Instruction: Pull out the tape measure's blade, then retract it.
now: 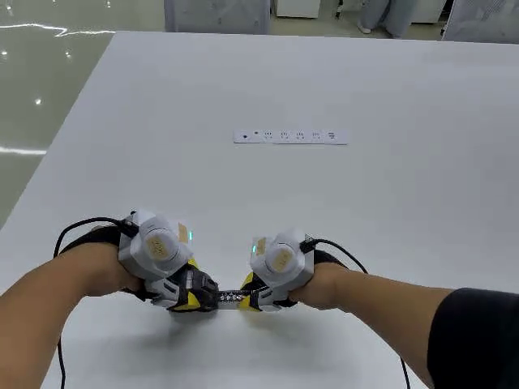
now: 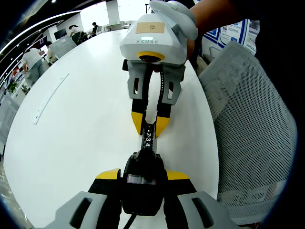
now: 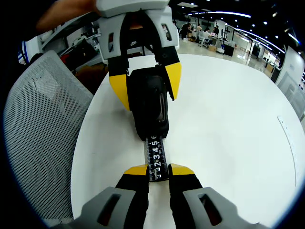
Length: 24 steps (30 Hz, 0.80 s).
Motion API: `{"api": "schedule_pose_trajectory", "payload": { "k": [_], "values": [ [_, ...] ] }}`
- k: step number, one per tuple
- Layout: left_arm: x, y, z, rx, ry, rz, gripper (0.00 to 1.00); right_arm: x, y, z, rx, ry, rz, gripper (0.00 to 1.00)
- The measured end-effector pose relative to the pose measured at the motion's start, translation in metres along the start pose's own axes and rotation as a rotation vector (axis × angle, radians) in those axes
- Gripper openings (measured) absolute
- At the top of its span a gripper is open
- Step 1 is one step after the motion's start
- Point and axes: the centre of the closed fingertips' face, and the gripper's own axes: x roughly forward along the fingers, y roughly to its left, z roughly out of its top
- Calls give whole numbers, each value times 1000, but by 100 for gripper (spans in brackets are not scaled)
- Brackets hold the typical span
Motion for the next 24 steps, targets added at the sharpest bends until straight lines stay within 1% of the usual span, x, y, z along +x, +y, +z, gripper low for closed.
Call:
{"api": "schedule_pose_trajectory", "payload": {
  "k": [24],
  "values": [
    [0, 0, 0, -5, -4, 0, 29, -8, -2, -9, 8, 19, -7, 11]
  ]
}}
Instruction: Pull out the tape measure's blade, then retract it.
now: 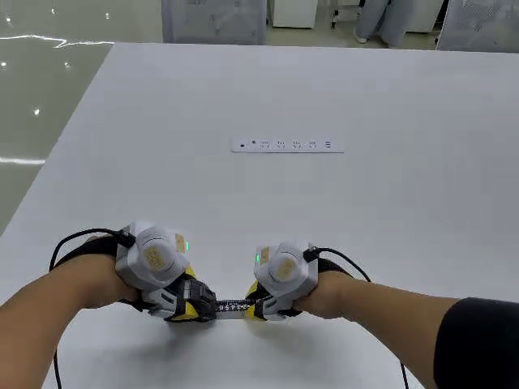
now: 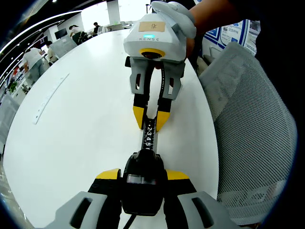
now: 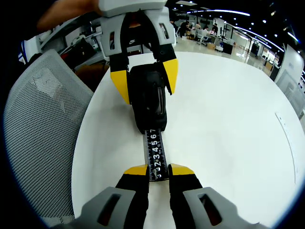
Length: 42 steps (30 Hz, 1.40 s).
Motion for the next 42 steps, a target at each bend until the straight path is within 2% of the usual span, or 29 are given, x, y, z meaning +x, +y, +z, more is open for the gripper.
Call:
{"api": "schedule_pose_trajectory", "payload": {
  "k": [42],
  "values": [
    [1, 2, 0, -7, -1, 10, 30, -12, -3, -18, 18, 8, -12, 11]
  ]
}}
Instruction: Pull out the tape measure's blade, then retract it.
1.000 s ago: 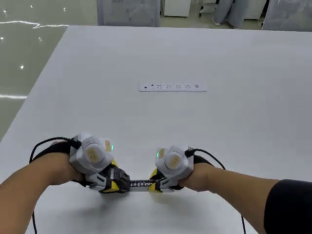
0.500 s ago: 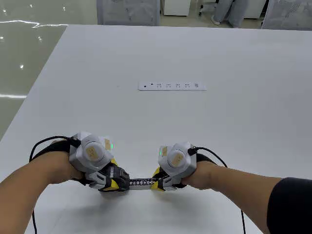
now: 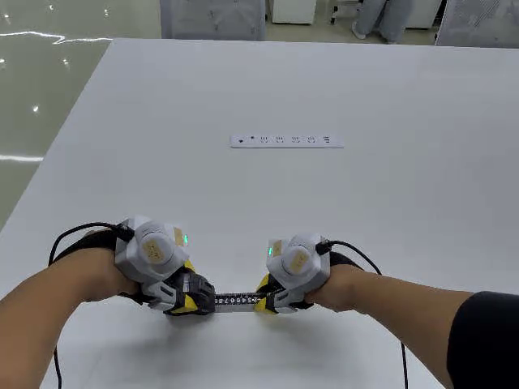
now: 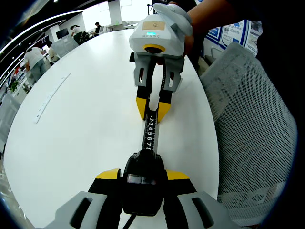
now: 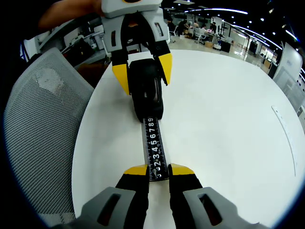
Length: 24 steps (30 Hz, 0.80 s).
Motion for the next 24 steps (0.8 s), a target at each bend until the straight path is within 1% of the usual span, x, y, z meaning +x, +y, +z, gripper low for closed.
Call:
{"api": "schedule_pose_trajectory", "payload": {
  "k": [24],
  "values": [
    [0, 0, 1, -6, -9, 8, 30, -4, -1, -6, 2, 7, -3, 11]
  ]
}}
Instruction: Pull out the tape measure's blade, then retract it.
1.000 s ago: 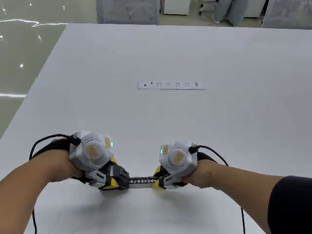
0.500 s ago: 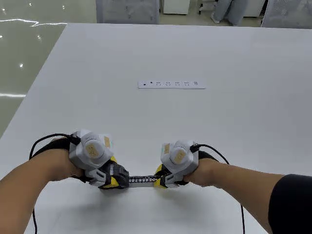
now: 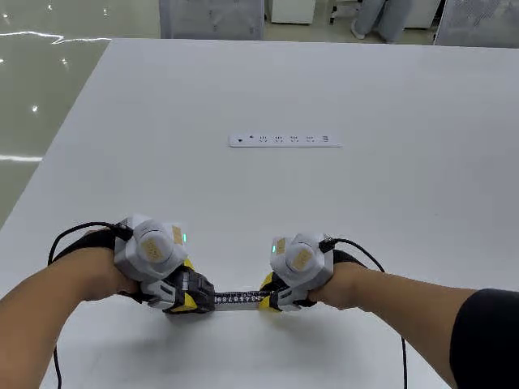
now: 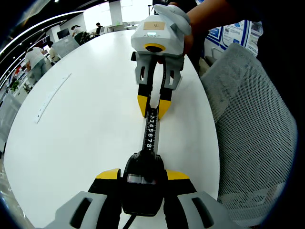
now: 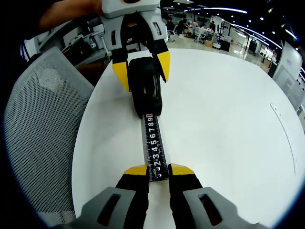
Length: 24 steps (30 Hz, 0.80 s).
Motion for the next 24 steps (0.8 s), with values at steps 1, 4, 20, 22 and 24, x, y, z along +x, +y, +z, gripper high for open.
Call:
{"api": "schedule_pose_trajectory", "payload": {
  "k": [1, 4, 20, 22, 24],
  "values": [
    [0, 0, 0, -3, -1, 0, 30, 0, 0, 0, 0, 0, 0, 11],
    [0, 0, 0, -1, 2, -1, 30, -1, 0, 0, 0, 1, 0, 11],
    [0, 0, 0, 2, 2, 3, 30, -5, 1, -7, 0, 8, -3, 11],
    [0, 0, 0, 1, 1, 4, 30, -6, 1, -7, 0, 9, -3, 11],
    [1, 0, 0, 1, 1, 3, 30, -6, 0, -8, 1, 9, -4, 11]
  ]
}}
